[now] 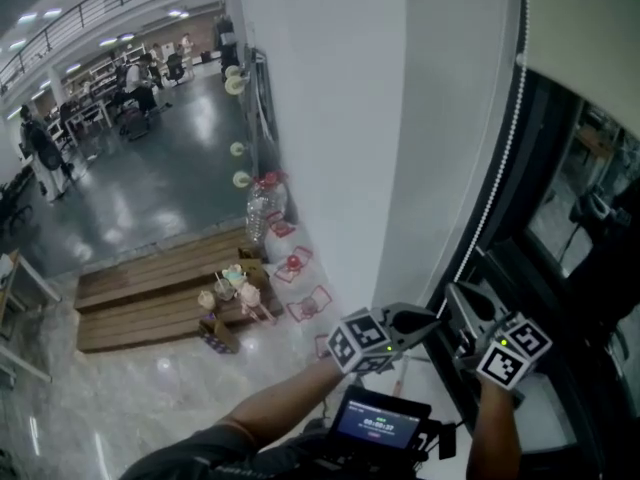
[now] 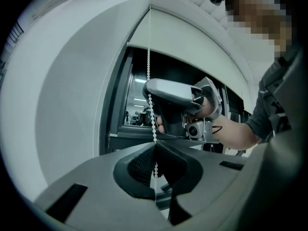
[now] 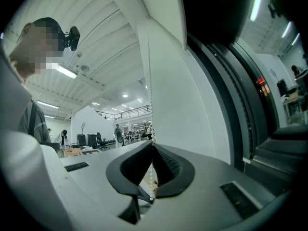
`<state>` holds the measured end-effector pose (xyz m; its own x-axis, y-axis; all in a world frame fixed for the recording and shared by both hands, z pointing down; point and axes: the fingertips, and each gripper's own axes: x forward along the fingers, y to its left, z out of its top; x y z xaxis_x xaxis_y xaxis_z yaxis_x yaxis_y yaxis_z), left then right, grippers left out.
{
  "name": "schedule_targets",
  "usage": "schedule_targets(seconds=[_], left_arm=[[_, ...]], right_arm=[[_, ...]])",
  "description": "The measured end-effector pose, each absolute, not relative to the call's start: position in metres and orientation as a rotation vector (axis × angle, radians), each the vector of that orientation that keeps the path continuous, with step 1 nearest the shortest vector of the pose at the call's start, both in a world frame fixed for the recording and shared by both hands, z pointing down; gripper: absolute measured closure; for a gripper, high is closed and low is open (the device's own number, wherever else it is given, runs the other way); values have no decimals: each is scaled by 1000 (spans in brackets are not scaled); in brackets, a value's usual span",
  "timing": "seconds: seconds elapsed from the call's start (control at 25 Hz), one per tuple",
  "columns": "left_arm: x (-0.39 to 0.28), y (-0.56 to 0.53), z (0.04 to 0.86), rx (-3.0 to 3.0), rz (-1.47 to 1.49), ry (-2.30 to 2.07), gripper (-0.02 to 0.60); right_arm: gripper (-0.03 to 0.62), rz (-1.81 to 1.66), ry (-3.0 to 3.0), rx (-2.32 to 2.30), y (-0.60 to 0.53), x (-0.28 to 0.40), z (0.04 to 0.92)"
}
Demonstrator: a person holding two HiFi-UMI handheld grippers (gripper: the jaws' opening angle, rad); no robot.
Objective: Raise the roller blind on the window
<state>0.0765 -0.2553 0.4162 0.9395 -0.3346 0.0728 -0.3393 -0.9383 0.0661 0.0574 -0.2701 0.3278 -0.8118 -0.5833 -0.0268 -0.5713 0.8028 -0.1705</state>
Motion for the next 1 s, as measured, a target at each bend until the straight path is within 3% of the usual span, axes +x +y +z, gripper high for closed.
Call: schedule_targets(seconds=[0.56,0.64,1.0], left_arm=[[73,-255,439,3019,153,-542,577],[60,-257,436,3023,175,-554,513],[24,-269,302,3097,-226,-658,499]], right_arm=[[592,-312,2908,-965,-267,66,353],[592,-307,2915,-965,-267,65,354],[594,-286,2932,-936,-263,58,360]])
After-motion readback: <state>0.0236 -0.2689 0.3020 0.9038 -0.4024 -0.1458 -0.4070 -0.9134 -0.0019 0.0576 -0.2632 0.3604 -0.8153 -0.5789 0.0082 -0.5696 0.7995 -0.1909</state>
